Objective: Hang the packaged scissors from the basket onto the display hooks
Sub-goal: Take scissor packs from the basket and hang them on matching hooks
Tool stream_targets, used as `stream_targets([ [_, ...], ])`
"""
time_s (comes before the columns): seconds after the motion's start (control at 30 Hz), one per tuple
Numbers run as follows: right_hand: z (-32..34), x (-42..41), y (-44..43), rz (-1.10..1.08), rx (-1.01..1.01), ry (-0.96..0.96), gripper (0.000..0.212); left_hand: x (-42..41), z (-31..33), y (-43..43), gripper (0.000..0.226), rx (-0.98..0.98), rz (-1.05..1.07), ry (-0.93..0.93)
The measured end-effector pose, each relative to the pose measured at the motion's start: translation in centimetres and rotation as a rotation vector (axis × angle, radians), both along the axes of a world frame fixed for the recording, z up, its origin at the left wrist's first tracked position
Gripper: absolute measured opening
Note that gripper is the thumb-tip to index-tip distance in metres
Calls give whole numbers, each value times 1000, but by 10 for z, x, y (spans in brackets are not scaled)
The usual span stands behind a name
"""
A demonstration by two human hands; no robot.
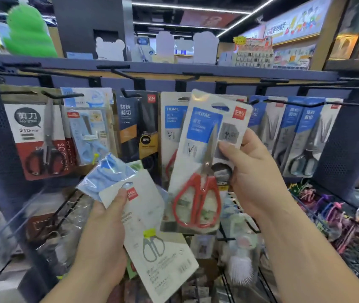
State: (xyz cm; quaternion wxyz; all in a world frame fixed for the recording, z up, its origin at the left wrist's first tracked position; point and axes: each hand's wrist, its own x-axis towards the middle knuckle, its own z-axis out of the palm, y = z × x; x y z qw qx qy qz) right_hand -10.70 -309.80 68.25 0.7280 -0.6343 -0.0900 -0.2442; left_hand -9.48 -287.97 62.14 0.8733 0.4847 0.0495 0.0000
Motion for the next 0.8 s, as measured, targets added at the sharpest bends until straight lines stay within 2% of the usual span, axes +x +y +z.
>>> stream_targets([
  [0.13, 4, -1, 4, -19, -175, -20, 23, 7, 4, 11, 11, 27, 28, -20],
  [0.47, 23, 30, 25, -117, -265, 22, 23, 12, 15, 5, 11, 30, 50, -117],
  [0.7, 15, 68, 19, -297, -288, 105, 13, 21, 19, 18, 14, 69, 38, -166],
  [0.77, 13, 81, 18, -372, -344, 153, 40, 22, 21, 23, 15, 54, 29, -173],
  [0.8, 10, 87, 17, -391, -361, 160, 45, 22, 22, 24, 16, 47, 26, -173],
])
